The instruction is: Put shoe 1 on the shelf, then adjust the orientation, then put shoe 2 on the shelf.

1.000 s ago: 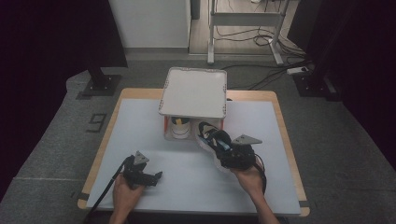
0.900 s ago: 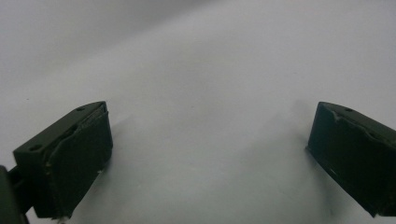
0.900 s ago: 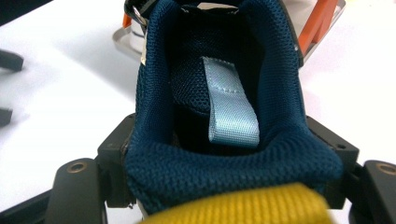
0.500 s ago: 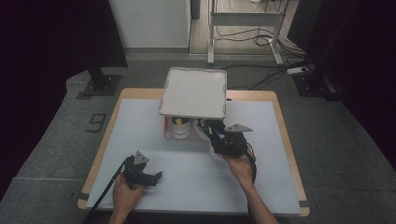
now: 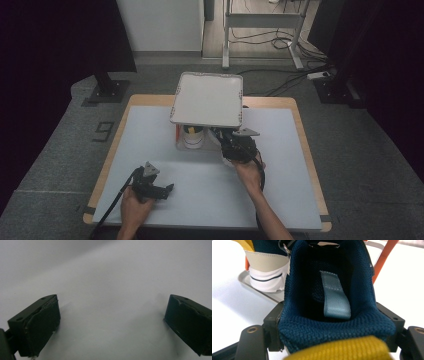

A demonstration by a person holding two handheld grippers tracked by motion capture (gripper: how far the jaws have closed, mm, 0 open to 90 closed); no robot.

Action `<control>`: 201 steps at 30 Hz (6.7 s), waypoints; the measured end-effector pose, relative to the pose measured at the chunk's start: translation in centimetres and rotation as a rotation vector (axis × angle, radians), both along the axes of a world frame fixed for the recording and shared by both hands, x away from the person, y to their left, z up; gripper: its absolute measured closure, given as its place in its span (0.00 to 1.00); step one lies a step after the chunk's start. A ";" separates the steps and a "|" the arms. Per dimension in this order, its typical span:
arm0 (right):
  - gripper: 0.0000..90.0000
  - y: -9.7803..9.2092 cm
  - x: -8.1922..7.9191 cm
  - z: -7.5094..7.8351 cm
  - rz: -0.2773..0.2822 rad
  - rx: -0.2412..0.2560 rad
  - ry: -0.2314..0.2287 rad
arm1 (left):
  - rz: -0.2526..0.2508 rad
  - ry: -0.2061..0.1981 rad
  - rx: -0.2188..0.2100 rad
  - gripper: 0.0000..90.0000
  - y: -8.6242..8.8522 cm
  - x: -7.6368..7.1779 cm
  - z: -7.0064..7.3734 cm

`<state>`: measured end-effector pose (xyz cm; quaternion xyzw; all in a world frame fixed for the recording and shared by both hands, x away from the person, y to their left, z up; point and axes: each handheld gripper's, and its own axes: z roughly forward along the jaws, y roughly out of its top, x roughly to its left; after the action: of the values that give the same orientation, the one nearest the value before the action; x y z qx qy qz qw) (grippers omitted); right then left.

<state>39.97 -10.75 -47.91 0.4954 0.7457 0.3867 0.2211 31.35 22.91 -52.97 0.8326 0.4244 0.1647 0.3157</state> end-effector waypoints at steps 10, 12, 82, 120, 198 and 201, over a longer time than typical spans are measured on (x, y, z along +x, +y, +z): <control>0.24 0.6 0.6 -0.7 -0.014 -0.005 0.022 | -0.001 -0.001 0.000 0.00 0.0 0.0 0.0; 0.21 0.5 0.7 -0.8 0.001 0.011 0.037 | -0.001 -0.001 0.000 0.00 0.0 0.0 0.0; 0.79 3.0 -3.3 0.7 0.334 0.003 -0.057 | -0.002 0.000 0.000 0.00 0.0 0.0 0.0; 0.68 0.8 0.6 -2.1 0.184 0.048 -0.056 | -0.002 -0.002 0.000 0.01 0.0 0.0 0.0; 0.00 -11.9 -10.2 -5.8 0.190 -0.101 0.084 | -0.001 -0.003 -0.001 0.01 0.0 -0.1 0.0; 0.00 -11.9 -10.2 -5.9 0.188 -0.100 0.082 | -0.001 -0.002 -0.001 0.01 0.0 0.0 0.0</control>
<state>29.74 -22.62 -53.79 0.4269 0.8156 0.3478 0.1776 31.30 22.89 -52.98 0.8325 0.4237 0.1651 0.3166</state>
